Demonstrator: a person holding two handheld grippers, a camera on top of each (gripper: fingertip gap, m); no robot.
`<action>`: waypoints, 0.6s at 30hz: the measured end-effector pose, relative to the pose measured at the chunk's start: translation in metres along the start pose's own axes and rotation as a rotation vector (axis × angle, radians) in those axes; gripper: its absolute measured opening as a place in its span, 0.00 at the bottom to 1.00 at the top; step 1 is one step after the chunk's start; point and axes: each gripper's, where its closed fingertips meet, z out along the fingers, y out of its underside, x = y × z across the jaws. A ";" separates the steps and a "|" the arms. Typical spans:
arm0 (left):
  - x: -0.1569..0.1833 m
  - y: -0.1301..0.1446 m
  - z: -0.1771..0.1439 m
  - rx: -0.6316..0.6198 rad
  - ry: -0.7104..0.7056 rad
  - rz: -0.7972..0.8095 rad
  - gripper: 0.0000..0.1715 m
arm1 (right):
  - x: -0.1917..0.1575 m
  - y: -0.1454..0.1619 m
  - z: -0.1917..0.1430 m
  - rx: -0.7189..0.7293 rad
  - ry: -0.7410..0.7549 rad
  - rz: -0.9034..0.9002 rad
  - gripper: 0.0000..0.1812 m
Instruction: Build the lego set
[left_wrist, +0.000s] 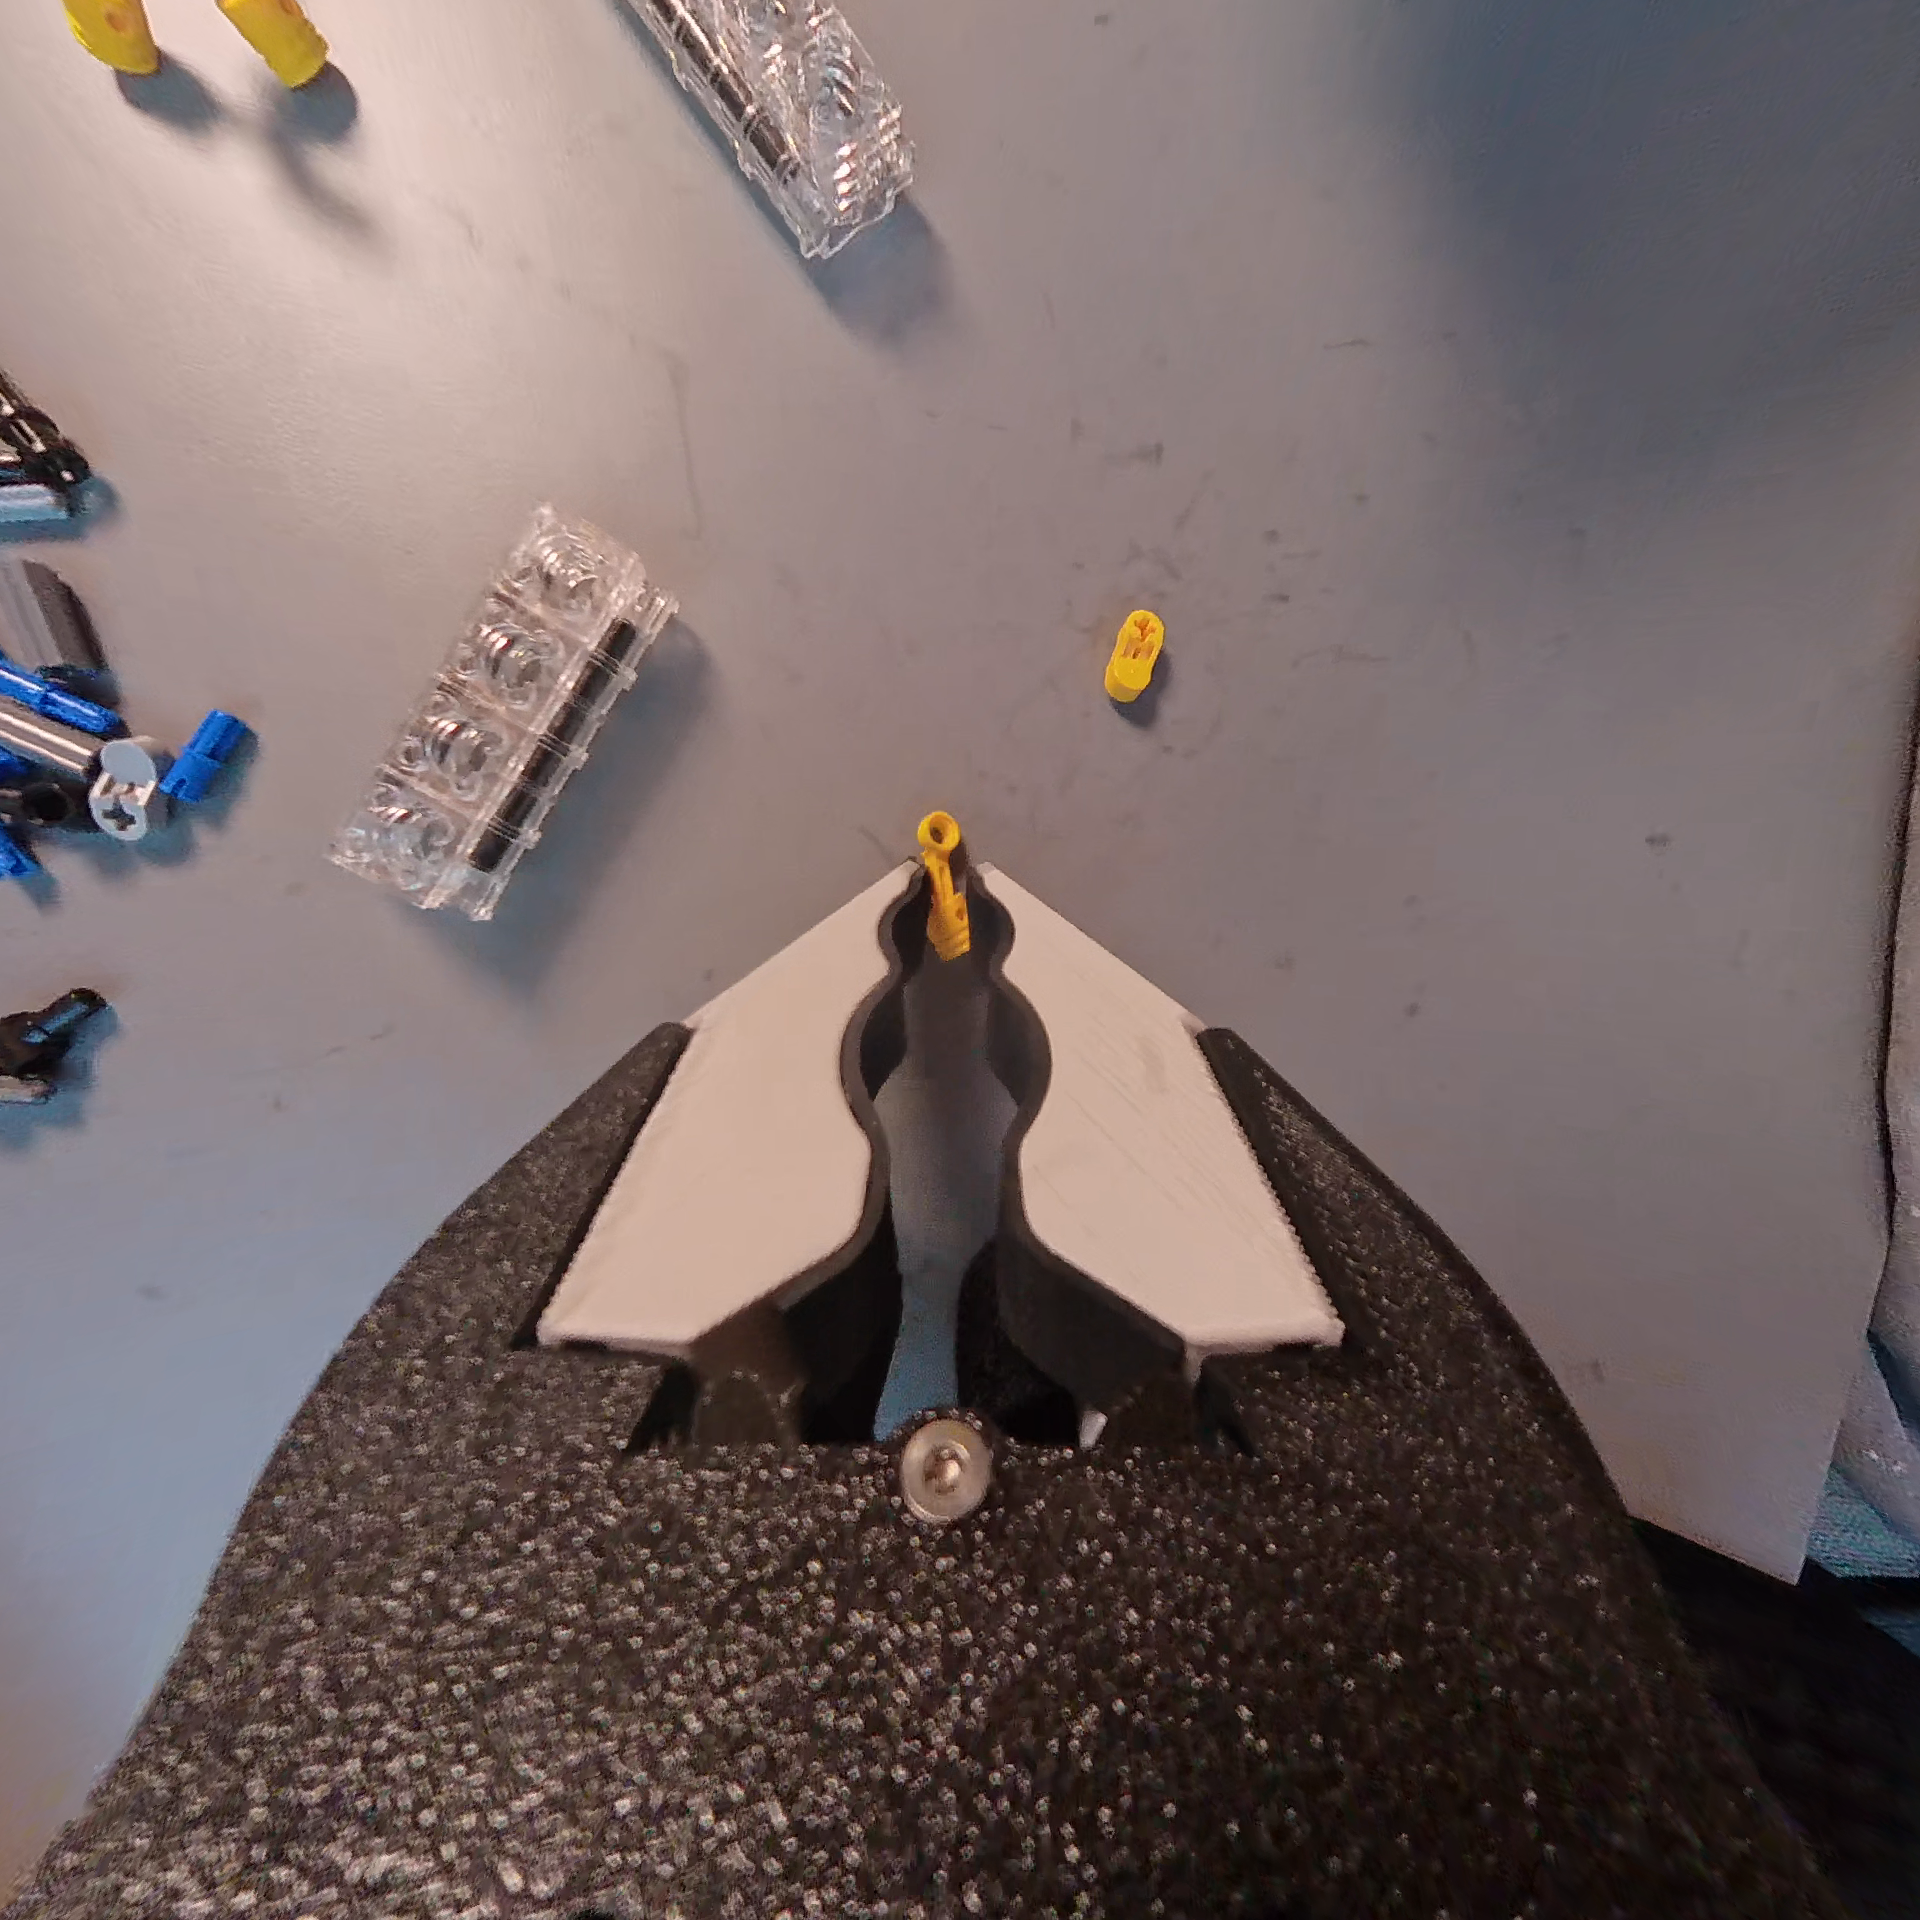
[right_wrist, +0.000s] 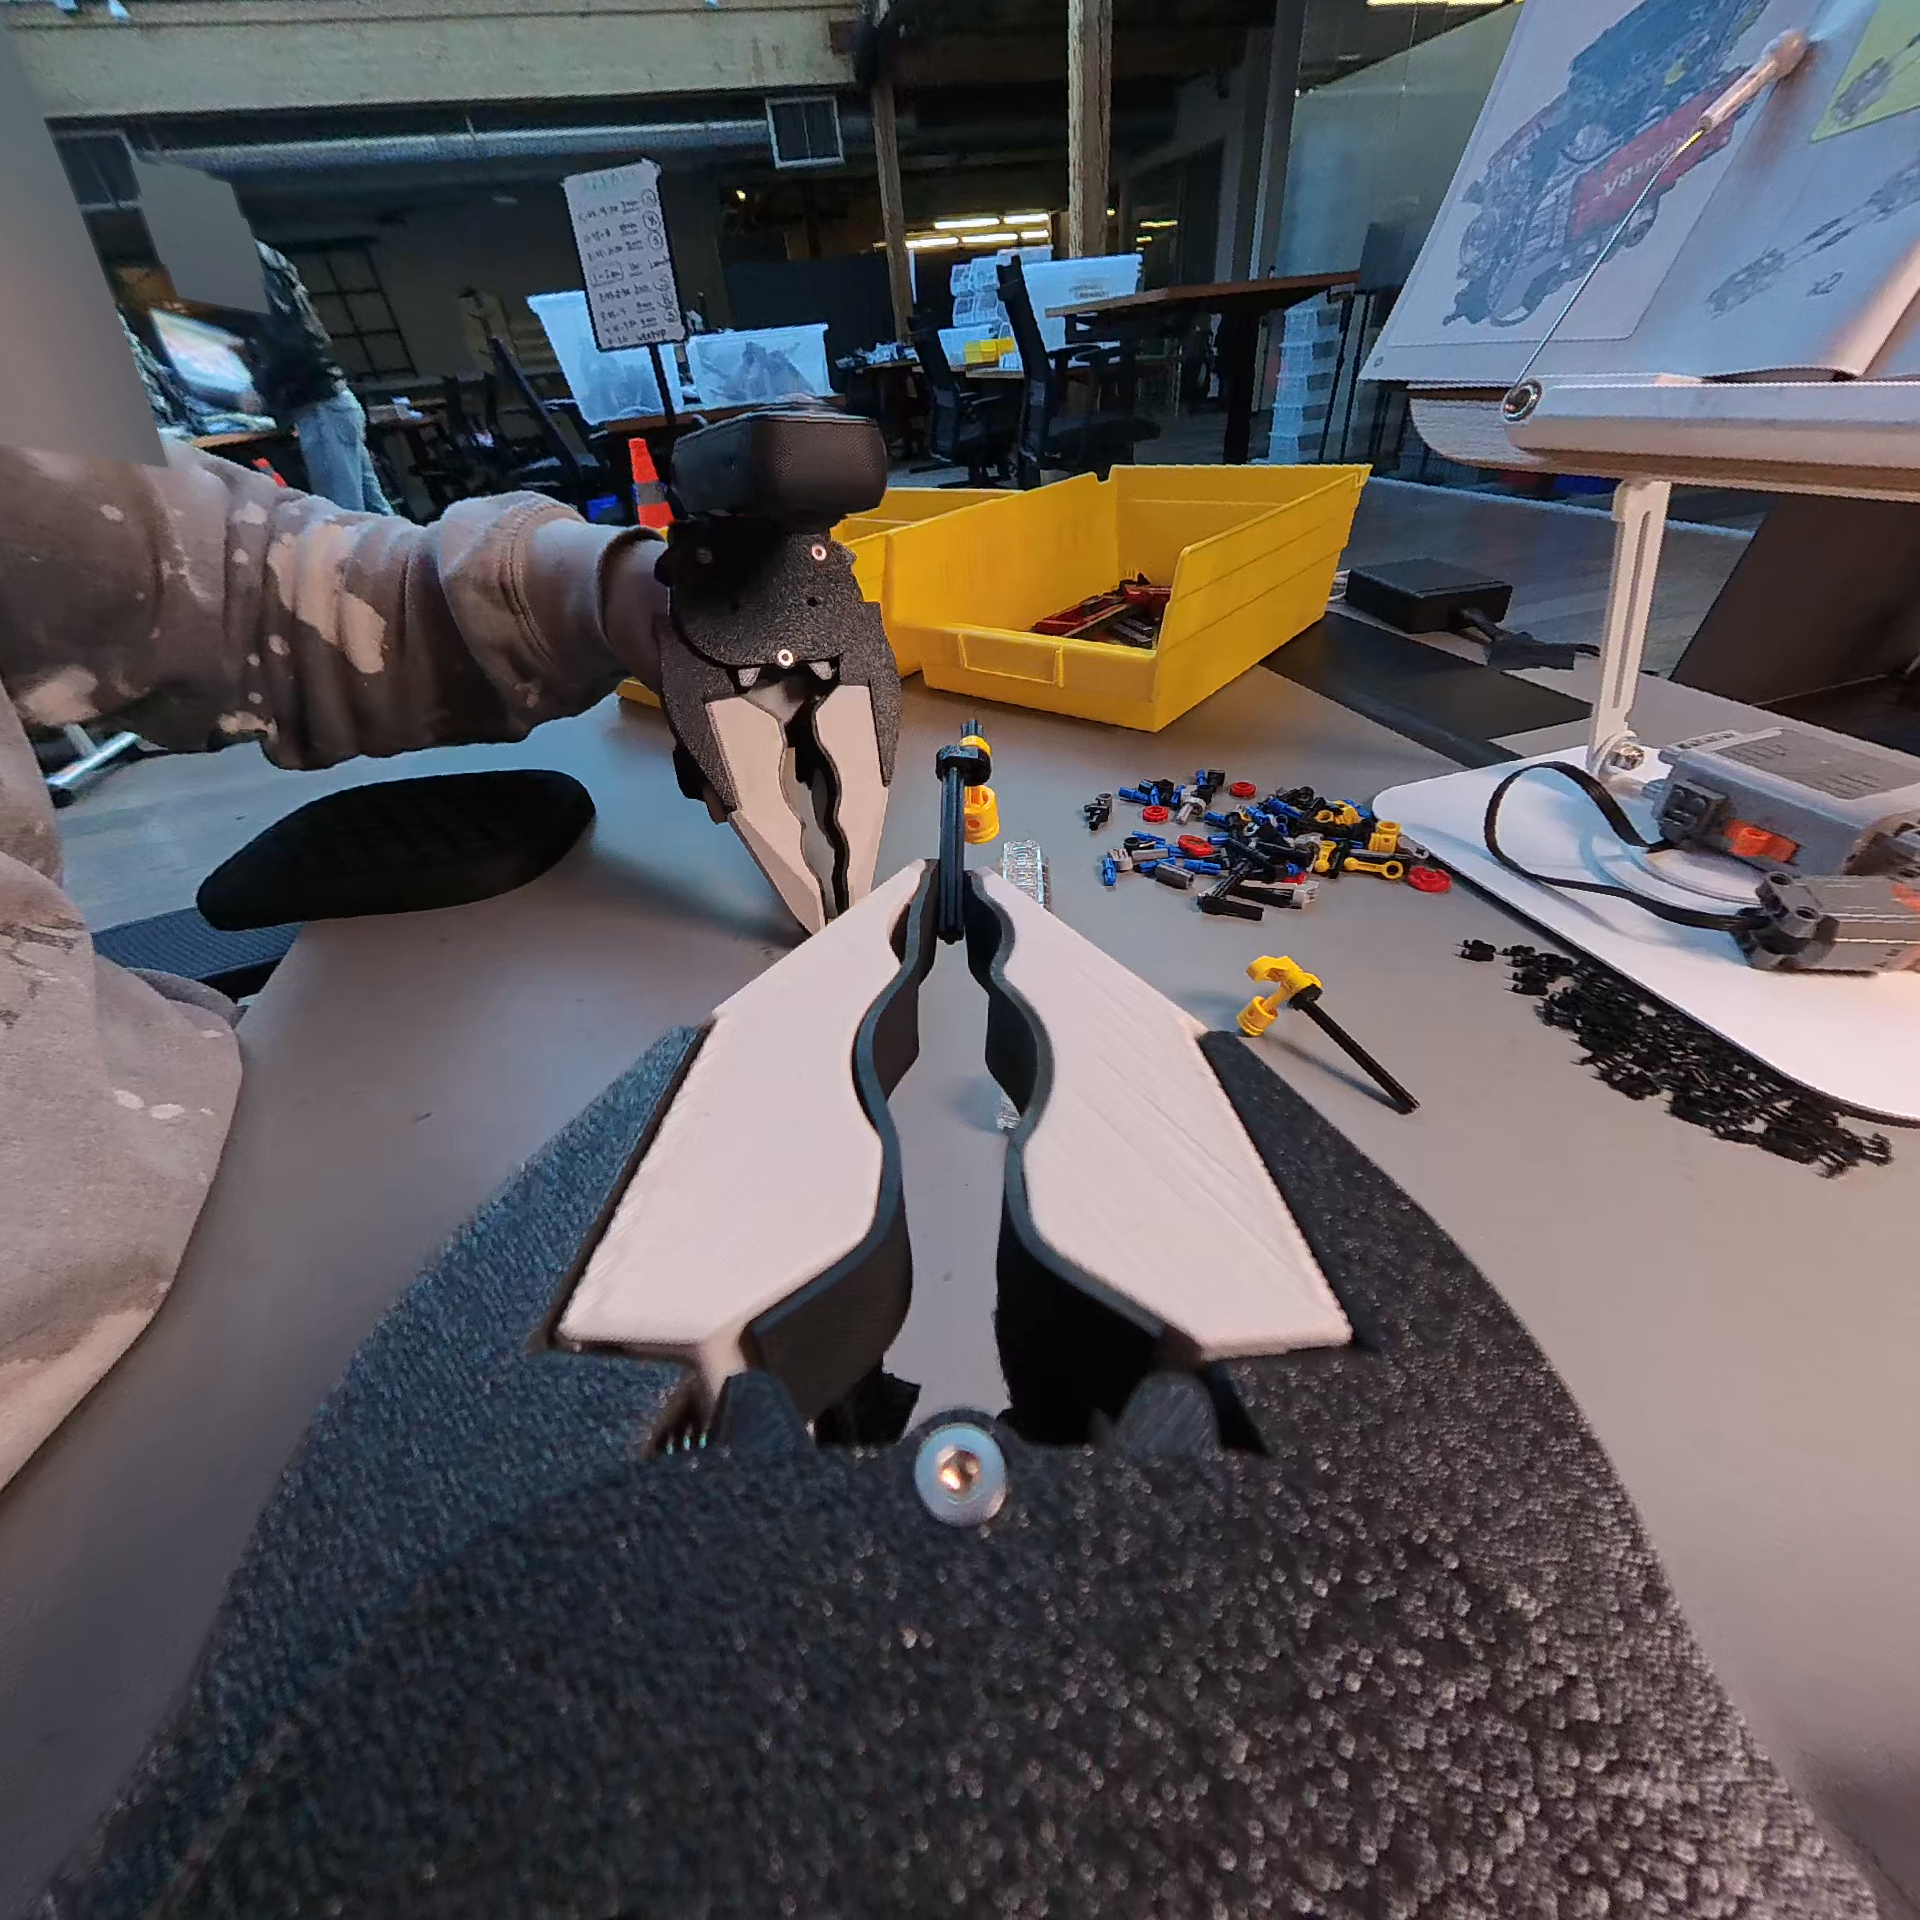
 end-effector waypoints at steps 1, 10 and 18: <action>0.000 0.000 0.000 -0.013 -0.019 0.017 0.04 | 0.000 0.000 0.000 -0.002 -0.001 -0.002 0.02; 0.011 -0.032 -0.010 0.235 0.039 0.025 0.02 | -0.003 0.002 0.002 -0.013 -0.008 -0.017 0.02; 0.046 -0.115 -0.087 0.909 0.277 -0.009 0.02 | -0.028 -0.013 0.004 0.089 -0.113 -0.046 0.02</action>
